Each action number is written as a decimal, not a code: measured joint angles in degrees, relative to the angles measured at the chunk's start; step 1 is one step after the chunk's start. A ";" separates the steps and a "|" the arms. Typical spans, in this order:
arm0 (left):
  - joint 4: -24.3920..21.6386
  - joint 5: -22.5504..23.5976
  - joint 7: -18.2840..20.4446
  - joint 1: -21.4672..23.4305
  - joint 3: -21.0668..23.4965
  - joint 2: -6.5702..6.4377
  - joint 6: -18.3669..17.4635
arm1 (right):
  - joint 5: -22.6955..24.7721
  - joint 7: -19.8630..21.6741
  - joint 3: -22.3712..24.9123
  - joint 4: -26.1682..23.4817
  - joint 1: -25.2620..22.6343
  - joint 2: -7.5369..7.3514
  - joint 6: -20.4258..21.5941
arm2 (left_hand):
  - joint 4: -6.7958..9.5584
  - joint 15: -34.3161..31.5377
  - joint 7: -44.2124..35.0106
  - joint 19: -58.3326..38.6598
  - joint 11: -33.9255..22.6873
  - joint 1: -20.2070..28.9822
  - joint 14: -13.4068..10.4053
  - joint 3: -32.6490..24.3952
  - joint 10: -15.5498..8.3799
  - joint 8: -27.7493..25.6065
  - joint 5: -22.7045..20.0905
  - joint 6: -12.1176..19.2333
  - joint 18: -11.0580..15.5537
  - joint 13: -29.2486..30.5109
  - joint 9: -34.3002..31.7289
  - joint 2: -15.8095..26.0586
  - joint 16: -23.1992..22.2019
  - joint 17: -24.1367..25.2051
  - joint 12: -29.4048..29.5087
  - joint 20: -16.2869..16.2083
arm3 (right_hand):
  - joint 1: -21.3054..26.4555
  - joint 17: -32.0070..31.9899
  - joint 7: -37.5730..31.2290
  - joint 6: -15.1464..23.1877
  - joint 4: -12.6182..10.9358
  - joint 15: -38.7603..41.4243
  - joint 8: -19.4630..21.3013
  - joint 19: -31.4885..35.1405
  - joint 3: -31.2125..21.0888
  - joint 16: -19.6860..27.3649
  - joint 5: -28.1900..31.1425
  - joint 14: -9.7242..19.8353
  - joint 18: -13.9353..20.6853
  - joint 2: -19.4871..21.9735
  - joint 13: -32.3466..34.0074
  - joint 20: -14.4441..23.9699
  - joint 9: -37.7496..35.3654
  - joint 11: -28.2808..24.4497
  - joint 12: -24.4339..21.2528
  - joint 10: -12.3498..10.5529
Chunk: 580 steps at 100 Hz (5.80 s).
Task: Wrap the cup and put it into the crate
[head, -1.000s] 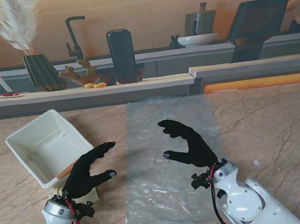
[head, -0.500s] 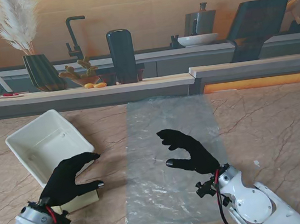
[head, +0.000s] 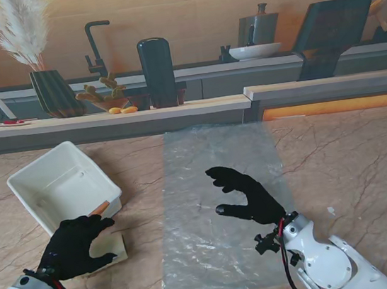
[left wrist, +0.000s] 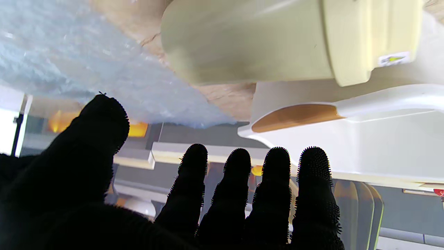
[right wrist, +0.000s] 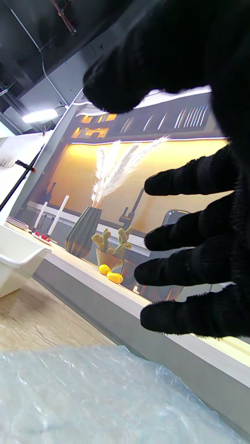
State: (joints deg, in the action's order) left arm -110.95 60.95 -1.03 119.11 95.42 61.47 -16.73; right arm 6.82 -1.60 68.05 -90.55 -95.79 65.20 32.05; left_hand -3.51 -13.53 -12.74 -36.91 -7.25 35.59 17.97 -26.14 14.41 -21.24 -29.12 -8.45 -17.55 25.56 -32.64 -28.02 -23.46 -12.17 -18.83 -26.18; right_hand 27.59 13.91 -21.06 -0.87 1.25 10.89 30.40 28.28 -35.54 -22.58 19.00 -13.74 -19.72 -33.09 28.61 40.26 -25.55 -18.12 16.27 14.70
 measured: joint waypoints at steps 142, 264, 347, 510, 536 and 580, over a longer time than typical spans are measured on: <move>6.53 5.51 20.39 -11.84 -11.16 -3.83 6.70 | -0.59 1.47 -0.23 -0.32 0.26 -0.16 -2.38 | 1.07 -9.43 -6.80 -10.50 -8.87 4.26 -5.36 -9.15 -2.60 -2.67 14.00 -3.02 3.82 6.44 3.97 -1.39 -4.91 -8.80 -5.68 2.31 | -0.46 -1.51 0.42 0.13 0.00 -0.61 0.48 0.00 1.75 0.01 0.00 -0.01 0.00 3.54 -0.62 -0.01 0.06 1.35 -0.01 0.00; 16.15 -6.00 15.61 -17.21 -13.40 -3.64 6.66 | -1.42 1.19 -0.21 -0.10 0.48 -0.08 -2.55 | 1.53 -19.72 -36.11 -17.05 -21.60 3.23 -6.67 -3.17 -1.27 -21.57 17.48 1.81 7.10 15.88 2.16 -2.25 -32.86 -24.64 -29.03 -0.75 | -1.21 -2.33 0.50 0.67 0.00 -0.71 0.55 -0.03 4.39 0.01 0.69 -0.01 0.07 9.67 -0.62 0.01 0.05 2.08 -0.02 0.00; 9.94 2.23 10.14 -10.91 -8.84 -2.84 -1.79 | -0.82 -0.10 1.30 -0.79 -1.08 0.08 -1.87 | -1.74 -17.54 -39.18 -15.78 -17.77 4.17 -5.16 -3.12 -0.98 -27.45 12.36 5.46 6.61 16.58 -0.16 -3.05 -33.07 -24.97 -36.87 -2.21 | -1.19 -3.01 0.49 0.93 0.00 -1.28 0.55 -0.50 5.04 0.01 3.78 -0.01 0.16 9.99 -0.62 0.43 -0.99 2.11 -0.02 0.01; 40.85 -13.41 -13.39 -62.04 -73.25 5.98 -3.48 | 12.45 -19.24 10.27 -4.85 -10.26 3.43 -1.27 | -3.45 -16.74 -38.50 -14.98 -17.72 4.77 -4.85 -3.12 -0.86 -25.23 11.55 5.56 6.21 16.64 -0.18 -3.61 -34.24 -24.81 -36.47 -4.37 | -1.19 -3.05 0.49 1.41 0.00 -1.30 0.48 -0.83 5.47 0.01 3.77 -0.01 0.20 9.99 -0.62 0.47 -1.26 2.76 -0.02 0.03; 44.41 -14.85 -14.09 -64.53 -76.77 8.53 -3.45 | 12.35 -20.06 10.70 -4.85 -10.71 3.63 -1.28 | -3.45 -16.74 -38.50 -14.97 -17.58 4.78 -4.83 -3.12 -0.72 -24.46 11.52 5.60 6.17 16.65 -0.42 -3.61 -34.24 -24.60 -36.47 -5.20 | -1.19 -3.05 0.49 1.42 0.00 -1.30 0.48 -0.84 5.47 0.01 3.77 -0.01 0.21 9.99 -0.62 0.48 -1.26 2.76 -0.02 0.03; 48.73 -13.74 -15.39 -66.84 -81.17 10.53 -0.12 | 11.90 -19.63 10.59 -4.70 -10.63 3.63 -1.04 | -3.49 -18.48 -26.13 -21.27 -18.73 4.92 -6.06 -2.09 -0.70 -12.12 10.98 5.77 5.55 7.53 3.12 0.85 -18.01 -10.47 -16.29 -11.46 | -1.19 -3.05 0.49 1.42 0.00 -1.30 0.47 -0.84 5.48 0.01 3.77 -0.01 0.21 10.00 -0.62 0.49 -1.53 2.76 -0.02 0.03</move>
State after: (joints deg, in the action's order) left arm -62.22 47.21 -16.42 52.27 14.25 72.00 -16.85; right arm 18.72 -21.22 78.65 -95.25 -106.41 68.84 31.01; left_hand -7.00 -32.02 -38.87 -58.17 -25.98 40.51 11.90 -28.22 13.71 -33.36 -18.14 -2.68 -11.99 33.10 -29.51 -27.17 -41.47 -22.64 -35.12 -37.64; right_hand 26.39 10.86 -20.57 0.55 1.25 9.59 30.87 27.44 -30.07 -22.58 22.77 -13.75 -19.51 -23.09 27.99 40.74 -27.07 -15.36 16.25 14.73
